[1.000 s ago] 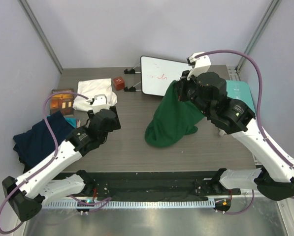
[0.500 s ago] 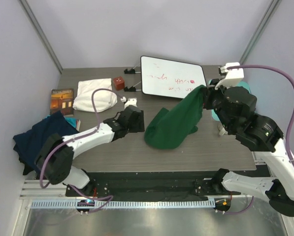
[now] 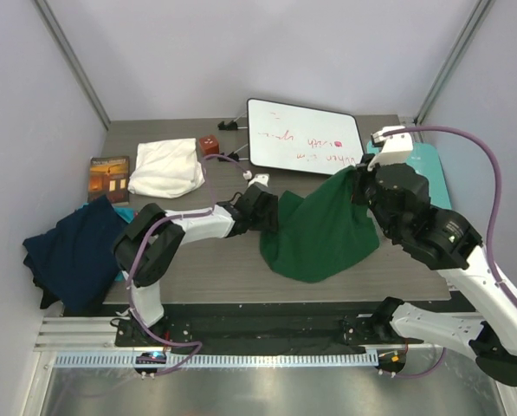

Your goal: Fold and stack the t-shirts

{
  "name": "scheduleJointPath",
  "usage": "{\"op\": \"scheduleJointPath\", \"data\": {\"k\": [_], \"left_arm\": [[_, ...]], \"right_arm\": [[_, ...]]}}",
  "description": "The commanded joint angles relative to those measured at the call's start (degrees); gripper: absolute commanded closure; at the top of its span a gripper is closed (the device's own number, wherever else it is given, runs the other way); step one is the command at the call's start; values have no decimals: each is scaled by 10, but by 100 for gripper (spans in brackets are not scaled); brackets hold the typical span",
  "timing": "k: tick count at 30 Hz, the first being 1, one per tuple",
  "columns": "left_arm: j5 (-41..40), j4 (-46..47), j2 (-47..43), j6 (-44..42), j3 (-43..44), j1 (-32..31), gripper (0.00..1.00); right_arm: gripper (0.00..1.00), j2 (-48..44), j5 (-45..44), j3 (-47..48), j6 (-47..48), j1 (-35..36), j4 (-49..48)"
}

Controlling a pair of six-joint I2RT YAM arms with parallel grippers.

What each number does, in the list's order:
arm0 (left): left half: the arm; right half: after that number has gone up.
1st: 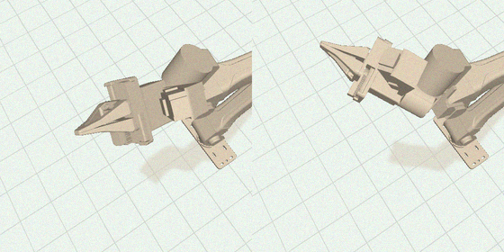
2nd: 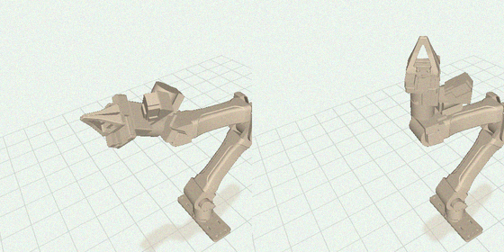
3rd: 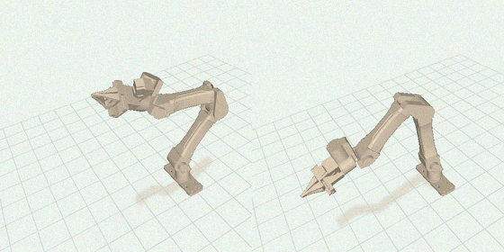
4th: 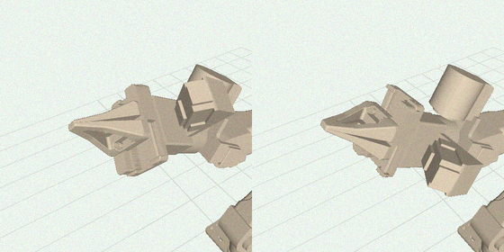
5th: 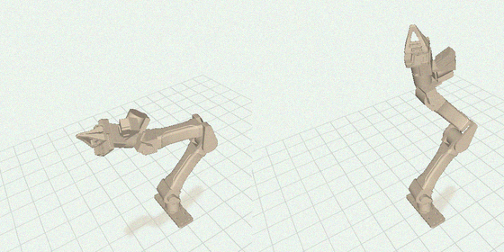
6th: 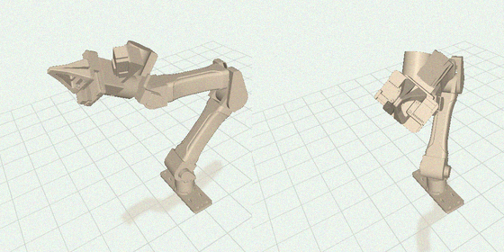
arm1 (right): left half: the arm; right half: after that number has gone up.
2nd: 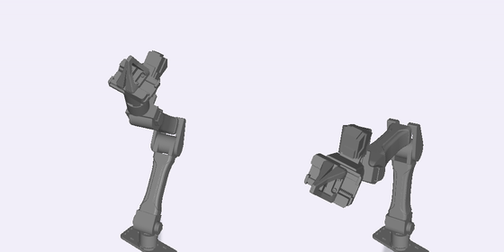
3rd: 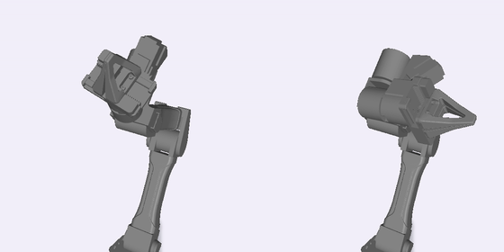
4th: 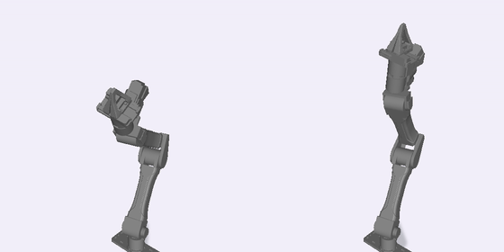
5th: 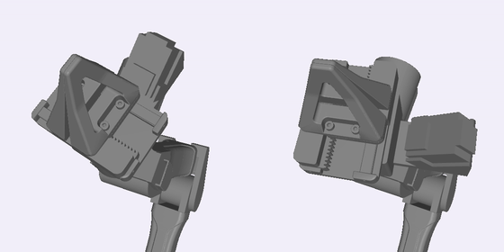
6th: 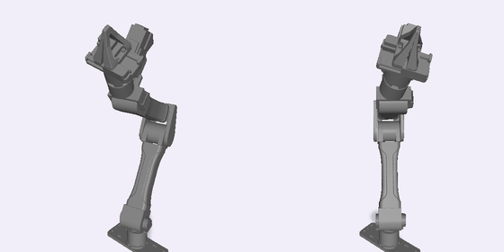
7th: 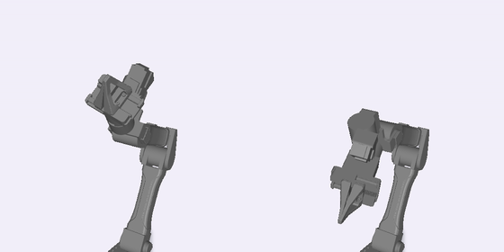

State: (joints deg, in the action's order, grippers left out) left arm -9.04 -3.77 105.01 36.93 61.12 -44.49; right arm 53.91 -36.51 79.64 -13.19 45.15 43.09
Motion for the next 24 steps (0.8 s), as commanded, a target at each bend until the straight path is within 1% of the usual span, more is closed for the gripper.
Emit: {"op": "scheduleJointPath", "data": {"k": [1, 3, 4, 5, 7, 8, 10, 11, 14, 15, 17, 18, 19, 21, 22, 24], "left_arm": [[24, 34, 26, -2, 34, -8, 39], [20, 34, 43, -1, 39, -14, 43], [17, 35, 49, 0, 40, -16, 47], [9, 34, 58, 3, 40, -19, 65], [-2, 34, 66, 10, 42, -19, 91], [-12, 33, 71, 14, 42, -20, 99], [-27, 27, 69, 18, 37, -19, 100], [-53, 20, 63, 21, 32, -19, 100], [-105, 14, 16, 24, 0, -19, 100], [-143, 12, -17, 23, -20, -19, 100], [-188, -3, -52, 20, -36, -17, 100], [-225, -9, -74, 17, -49, -15, 100], [-239, -15, -111, 12, -54, -12, 100], [-267, -39, -155, 8, -68, 1, 100], [-284, -47, -199, 2, -72, 14, 100], [-296, -78, -238, -3, -79, 29, 100]], "right_arm": [[99, -9, -1, -17, -18, -3, -19], [99, -9, -1, -19, -18, -3, -18], [99, -7, -2, -18, -18, -3, -18], [99, -10, -1, -17, -17, -4, -18], [99, -10, -1, -16, -15, -3, -18], [99, -11, -3, -16, -14, -3, -19], [99, -15, -2, -18, -14, -2, -18], [99, -16, -3, -20, -14, -3, -19], [99, -21, -6, -27, -15, -3, -19], [99, -23, -7, -30, -15, -3, -19], [99, -24, -8, -38, -17, -4, -18], [99, -25, -9, -41, -18, -4, -18], [99, -24, -9, -43, -18, -4, -17], [99, -25, -18, -48, -17, -6, -17], [99, -25, -21, -49, -16, -6, -17], [99, -23, -30, -49, -11, -9, -17]]}}
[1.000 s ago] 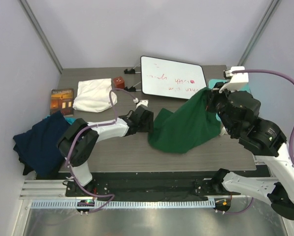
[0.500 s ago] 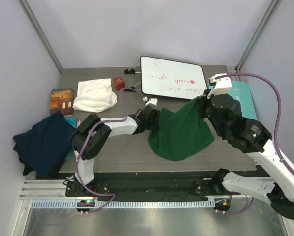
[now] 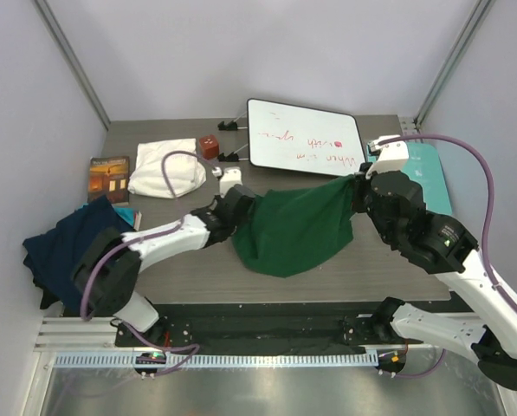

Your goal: Fold and stack the t-shirts

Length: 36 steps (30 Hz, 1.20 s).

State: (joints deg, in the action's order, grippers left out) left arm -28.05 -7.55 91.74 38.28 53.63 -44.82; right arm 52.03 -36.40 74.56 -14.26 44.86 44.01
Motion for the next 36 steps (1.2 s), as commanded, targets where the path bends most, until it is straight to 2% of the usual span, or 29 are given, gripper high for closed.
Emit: {"op": "scheduleJointPath", "data": {"k": [1, 4, 8, 15, 25, 36], "left_arm": [[-115, -52, -126, -19, -6, 40, 100], [-141, -92, -197, -31, -12, 73, 100], [-176, -126, -296, -52, -28, 86, 100], [-198, -198, -406, -53, -40, 98, 100], [-186, -299, -453, -50, -2, 99, 100], [-199, -280, -480, -141, 88, 98, 100]], "right_arm": [[99, -4, -38, 2, 1, -8, -25], [99, 3, -47, 8, 8, -17, -23], [99, 9, -48, 17, 11, -31, -21], [99, 8, -79, 49, 23, -49, -3], [99, 5, -96, 117, 52, -51, 15], [99, 53, -83, 249, 93, -51, 14]]}}
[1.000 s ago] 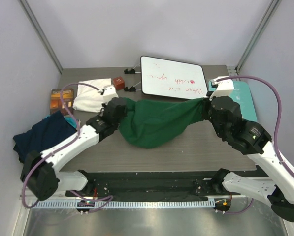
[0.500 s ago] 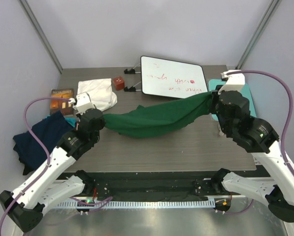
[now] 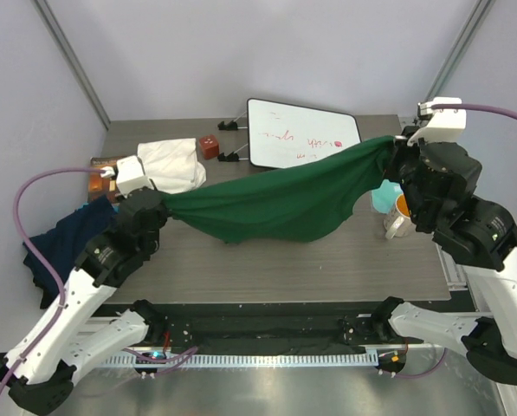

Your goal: Fold and stack the t-shirts

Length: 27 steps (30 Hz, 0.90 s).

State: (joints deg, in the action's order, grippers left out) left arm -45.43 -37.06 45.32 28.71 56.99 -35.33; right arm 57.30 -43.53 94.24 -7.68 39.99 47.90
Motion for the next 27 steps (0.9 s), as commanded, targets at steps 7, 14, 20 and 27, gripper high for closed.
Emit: {"op": "scheduleJointPath", "data": {"k": [7, 14, 20, 27], "left_arm": [[58, -61, 62, -16, 69, 4, 100], [112, 3, 182, -12, 67, 7, 100], [119, 81, 298, -55, 151, 39, 100], [122, 181, 347, -84, 211, 71, 100]], "right_arm": [[99, 15, 46, -14, -7, -3, 5], [99, 73, 76, -80, -11, -32, -24], [99, 142, 179, -42, -3, -154, -79], [99, 182, 221, 25, -10, -203, -119]]}}
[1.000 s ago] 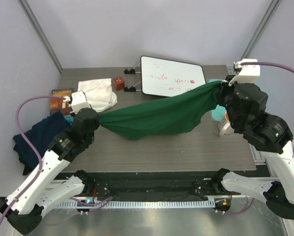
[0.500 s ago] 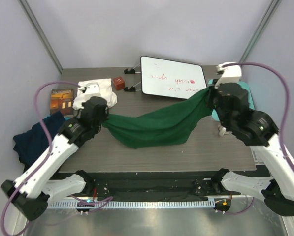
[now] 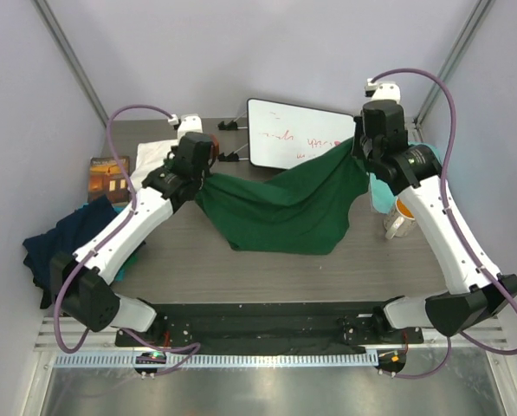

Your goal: Fold and stack the t-shirts

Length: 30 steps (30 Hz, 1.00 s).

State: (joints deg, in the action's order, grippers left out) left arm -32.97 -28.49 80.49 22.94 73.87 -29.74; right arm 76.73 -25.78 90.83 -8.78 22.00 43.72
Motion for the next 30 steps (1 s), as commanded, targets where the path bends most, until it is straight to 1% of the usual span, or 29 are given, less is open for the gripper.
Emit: {"op": "scheduleJointPath", "data": {"k": [1, 4, 5, 7, 8, 10, 12, 13, 14, 15, 16, 17, 20, 22, 26, 30], "left_arm": [[6, 99, -9, -25, 51, 21, 100], [24, 78, -28, -13, 75, 36, 100], [24, 75, -58, -11, 67, 37, 100], [28, 75, -96, -12, 48, 39, 100], [34, 71, -130, -13, 27, 39, 100], [44, 39, -161, -9, 9, 40, 100], [71, -1, -179, 3, -6, 40, 100], [77, -49, -179, 9, -12, 40, 100], [84, -68, -176, 17, -27, 40, 100], [94, -85, -170, 22, -38, 40, 100], [97, -112, -167, 34, -50, 40, 100], [98, -121, -162, 40, -78, 40, 100], [126, -144, -136, 51, -127, 40, 100], [149, -170, -98, 51, -136, 40, 100], [150, -201, -54, 65, -137, 40, 100], [141, -226, -52, 73, -124, 40, 100]], "right_arm": [[99, -15, 56, 67, 1, -28, -84], [99, -15, 70, 116, -11, -42, -103], [99, -15, 76, 139, -8, -41, -109], [99, -16, 82, 156, -2, -42, -112], [99, -17, 92, 161, 5, -42, -109], [99, -32, 100, 147, 6, -42, -104], [99, -45, 133, 103, -10, -42, -92], [99, -60, 150, 82, -19, -42, -80], [99, -71, 165, 27, -29, -42, -76], [99, -82, 200, -5, -44, -42, -74], [99, -108, 212, -40, -54, -42, -79], [99, -120, 219, -103, -62, -42, -83], [99, -157, 246, -195, -86, -42, -86], [99, -168, 274, -224, -88, -42, -69], [99, -187, 297, -276, -106, -41, -36], [99, -221, 312, -316, -122, -41, 9]]}}
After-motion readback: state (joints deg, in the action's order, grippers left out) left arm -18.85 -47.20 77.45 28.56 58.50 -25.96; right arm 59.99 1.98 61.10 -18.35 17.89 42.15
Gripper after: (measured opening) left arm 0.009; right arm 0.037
